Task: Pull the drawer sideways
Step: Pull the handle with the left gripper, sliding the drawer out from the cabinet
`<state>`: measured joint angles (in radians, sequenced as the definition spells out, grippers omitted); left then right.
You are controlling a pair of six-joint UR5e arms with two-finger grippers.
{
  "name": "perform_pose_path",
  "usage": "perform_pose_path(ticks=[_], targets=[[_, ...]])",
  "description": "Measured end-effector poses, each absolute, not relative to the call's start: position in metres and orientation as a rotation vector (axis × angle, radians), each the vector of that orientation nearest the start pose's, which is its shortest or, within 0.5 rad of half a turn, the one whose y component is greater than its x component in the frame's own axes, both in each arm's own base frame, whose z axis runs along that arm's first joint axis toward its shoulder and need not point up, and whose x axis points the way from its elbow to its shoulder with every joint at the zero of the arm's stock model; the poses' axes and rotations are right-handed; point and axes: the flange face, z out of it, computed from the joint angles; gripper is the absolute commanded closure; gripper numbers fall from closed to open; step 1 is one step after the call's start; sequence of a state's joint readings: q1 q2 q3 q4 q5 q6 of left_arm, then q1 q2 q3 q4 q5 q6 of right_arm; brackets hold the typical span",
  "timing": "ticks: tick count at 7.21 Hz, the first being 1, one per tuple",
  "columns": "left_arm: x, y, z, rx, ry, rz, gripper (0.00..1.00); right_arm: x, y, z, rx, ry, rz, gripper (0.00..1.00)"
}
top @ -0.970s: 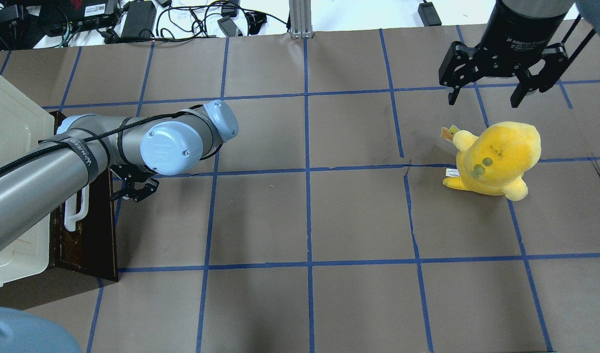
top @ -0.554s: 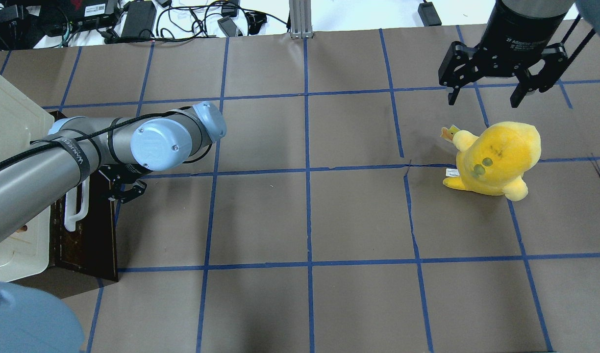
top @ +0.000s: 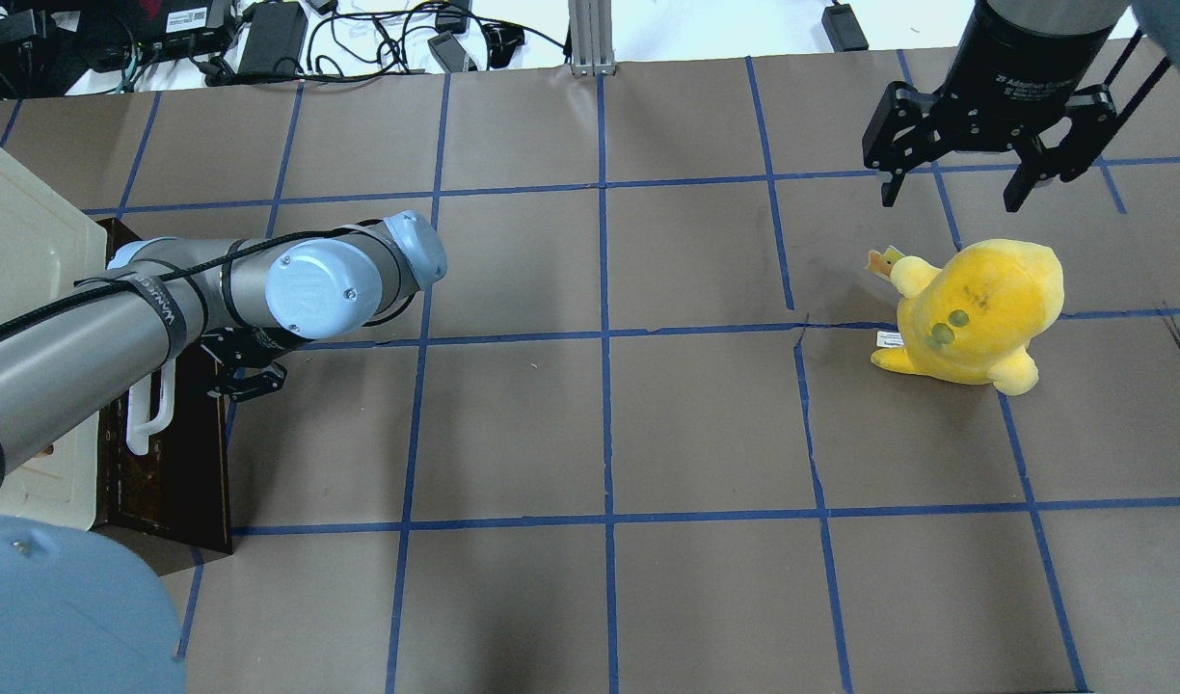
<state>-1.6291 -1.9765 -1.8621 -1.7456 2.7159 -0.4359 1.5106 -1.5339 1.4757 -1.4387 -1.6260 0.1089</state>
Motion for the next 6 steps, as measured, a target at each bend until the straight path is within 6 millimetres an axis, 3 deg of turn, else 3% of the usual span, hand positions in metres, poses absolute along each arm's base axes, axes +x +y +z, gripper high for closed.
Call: perform_pose_path(ticks=[2, 6], targets=[[-0.0716, -0.4981, 0.1984, 0.19, 1.859, 0.522, 0.78, 0.0977, -0.506, 0.5035, 0.266, 3.185, 0.116, 0.0], [-0.0757, -0.4978, 0.1989, 0.2, 1.856, 0.519, 0.8, 0.0976, -0.506, 0.5035, 0.266, 3.185, 0.116, 0.0]])
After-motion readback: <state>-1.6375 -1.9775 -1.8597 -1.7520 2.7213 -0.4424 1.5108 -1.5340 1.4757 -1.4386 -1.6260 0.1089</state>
